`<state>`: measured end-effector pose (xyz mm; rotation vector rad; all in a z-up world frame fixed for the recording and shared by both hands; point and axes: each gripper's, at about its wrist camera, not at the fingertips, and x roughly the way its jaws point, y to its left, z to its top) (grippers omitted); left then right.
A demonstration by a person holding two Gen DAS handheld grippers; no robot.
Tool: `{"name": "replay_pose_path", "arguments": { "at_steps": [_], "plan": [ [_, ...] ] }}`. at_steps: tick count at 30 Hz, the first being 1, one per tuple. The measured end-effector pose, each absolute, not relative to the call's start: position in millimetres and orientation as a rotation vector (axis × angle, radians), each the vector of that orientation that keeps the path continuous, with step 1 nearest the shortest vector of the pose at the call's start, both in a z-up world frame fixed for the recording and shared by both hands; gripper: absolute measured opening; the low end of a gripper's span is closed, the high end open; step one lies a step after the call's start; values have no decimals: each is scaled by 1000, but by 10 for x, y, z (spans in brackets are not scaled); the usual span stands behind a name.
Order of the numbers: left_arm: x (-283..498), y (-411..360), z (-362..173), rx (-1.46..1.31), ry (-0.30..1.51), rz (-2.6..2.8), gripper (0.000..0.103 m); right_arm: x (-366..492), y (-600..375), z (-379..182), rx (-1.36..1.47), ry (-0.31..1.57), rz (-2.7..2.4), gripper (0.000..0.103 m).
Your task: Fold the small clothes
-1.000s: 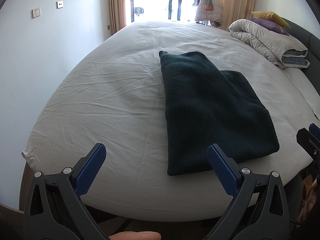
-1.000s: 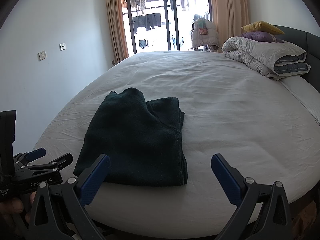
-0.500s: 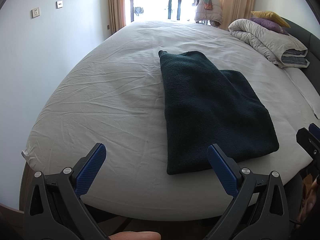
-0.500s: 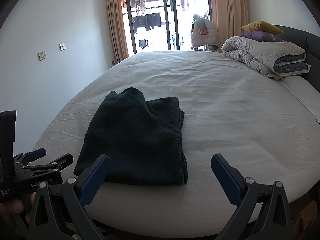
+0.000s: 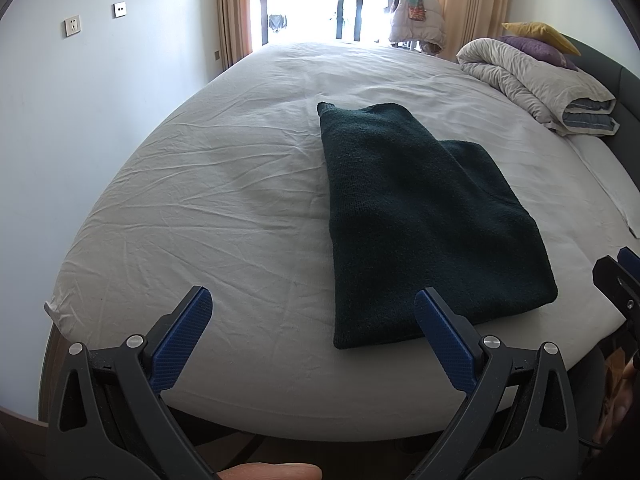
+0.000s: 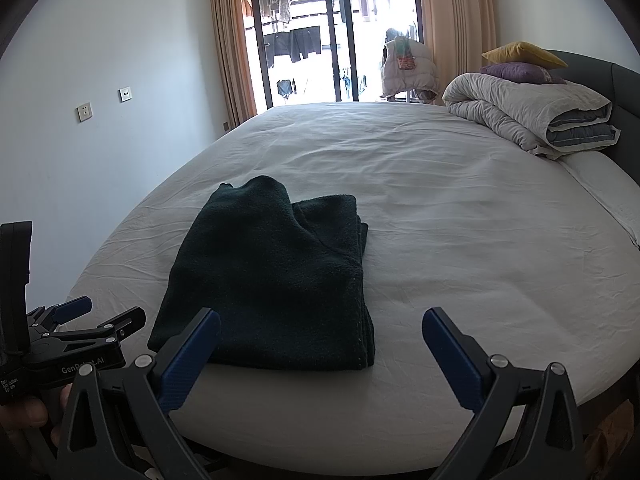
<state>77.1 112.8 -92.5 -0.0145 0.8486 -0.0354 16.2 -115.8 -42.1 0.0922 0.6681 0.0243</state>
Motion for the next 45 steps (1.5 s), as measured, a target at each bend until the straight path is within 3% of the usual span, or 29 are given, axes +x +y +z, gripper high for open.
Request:
{"name": "replay_pose_path", "arguments": {
  "at_steps": [45],
  "plan": [
    [769,1144,-878,-16,845,-37,103,123,-1105,-401,95,668,23,103]
  ]
}}
